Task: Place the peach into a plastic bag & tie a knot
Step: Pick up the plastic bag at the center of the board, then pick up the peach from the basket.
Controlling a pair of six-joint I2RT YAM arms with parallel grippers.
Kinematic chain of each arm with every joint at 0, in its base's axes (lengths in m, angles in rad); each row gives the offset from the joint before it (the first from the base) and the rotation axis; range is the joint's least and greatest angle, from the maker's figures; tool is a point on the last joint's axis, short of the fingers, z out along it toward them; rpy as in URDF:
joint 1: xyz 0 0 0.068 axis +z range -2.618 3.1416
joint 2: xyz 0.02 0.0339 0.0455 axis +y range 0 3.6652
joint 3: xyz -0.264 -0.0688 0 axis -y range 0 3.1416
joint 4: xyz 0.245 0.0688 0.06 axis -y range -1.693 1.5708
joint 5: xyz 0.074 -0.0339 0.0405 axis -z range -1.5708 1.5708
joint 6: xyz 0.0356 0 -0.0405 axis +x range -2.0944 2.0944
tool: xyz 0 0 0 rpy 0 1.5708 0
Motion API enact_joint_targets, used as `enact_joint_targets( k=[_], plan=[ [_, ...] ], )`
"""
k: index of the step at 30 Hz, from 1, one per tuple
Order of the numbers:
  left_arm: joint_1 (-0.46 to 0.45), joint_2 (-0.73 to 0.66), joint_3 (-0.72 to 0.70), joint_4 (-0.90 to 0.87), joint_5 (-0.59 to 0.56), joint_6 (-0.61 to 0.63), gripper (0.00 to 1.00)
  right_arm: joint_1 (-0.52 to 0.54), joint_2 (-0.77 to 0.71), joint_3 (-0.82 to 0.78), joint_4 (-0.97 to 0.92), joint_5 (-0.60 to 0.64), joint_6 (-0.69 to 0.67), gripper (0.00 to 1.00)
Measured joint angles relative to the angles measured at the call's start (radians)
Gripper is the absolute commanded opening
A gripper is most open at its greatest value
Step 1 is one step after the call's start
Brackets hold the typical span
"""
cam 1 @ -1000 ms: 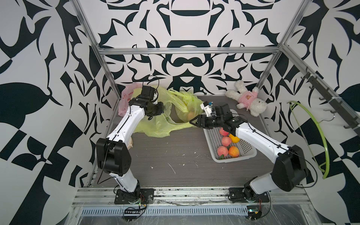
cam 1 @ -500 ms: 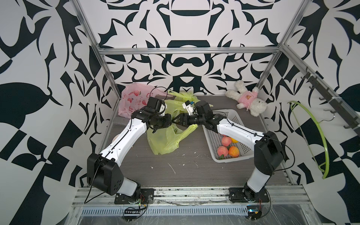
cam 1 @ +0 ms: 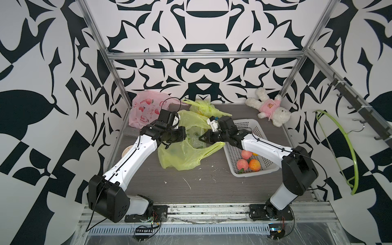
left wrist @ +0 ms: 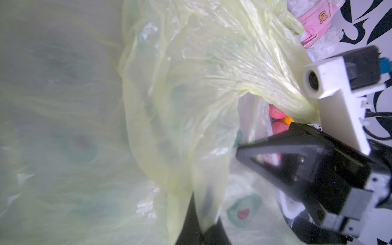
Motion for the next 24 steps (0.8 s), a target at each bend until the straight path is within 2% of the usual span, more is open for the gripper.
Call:
enact_joint_targets(
  k=[3,4,5,6,8,10,14,19,22,24],
  plan=[
    [0.000,-0.014,-0.001,0.000,-0.002,0.000,0.00,-0.018,-0.032,-0.019,-0.042,0.045,-0.036,0.00],
    [0.000,-0.018,-0.004,0.002,-0.002,0.000,0.00,-0.019,-0.041,-0.021,-0.056,0.055,-0.048,0.08],
    [0.000,-0.023,-0.011,0.004,-0.002,0.000,0.00,-0.019,-0.051,-0.021,-0.077,0.066,-0.061,0.25],
    [0.000,-0.026,-0.019,0.004,0.000,0.000,0.00,-0.019,-0.061,-0.021,-0.095,0.074,-0.075,0.37],
    [0.000,-0.027,-0.033,0.004,0.003,0.000,0.00,-0.019,-0.085,-0.021,-0.140,0.092,-0.116,0.51],
    [0.001,-0.027,-0.043,0.005,0.006,0.000,0.00,-0.019,-0.124,-0.021,-0.202,0.119,-0.154,0.60],
    [0.001,-0.023,-0.055,0.022,0.018,0.000,0.00,-0.049,-0.280,-0.024,-0.353,0.166,-0.236,0.63],
    [0.001,0.002,-0.057,0.056,0.055,-0.005,0.00,-0.187,-0.467,-0.024,-0.523,0.226,-0.304,0.64],
    [0.001,0.014,-0.057,0.073,0.078,-0.008,0.00,-0.250,-0.471,-0.022,-0.629,0.303,-0.324,0.64],
    [0.001,0.024,-0.057,0.085,0.097,-0.009,0.00,-0.261,-0.428,-0.024,-0.675,0.351,-0.333,0.68]
  ],
)
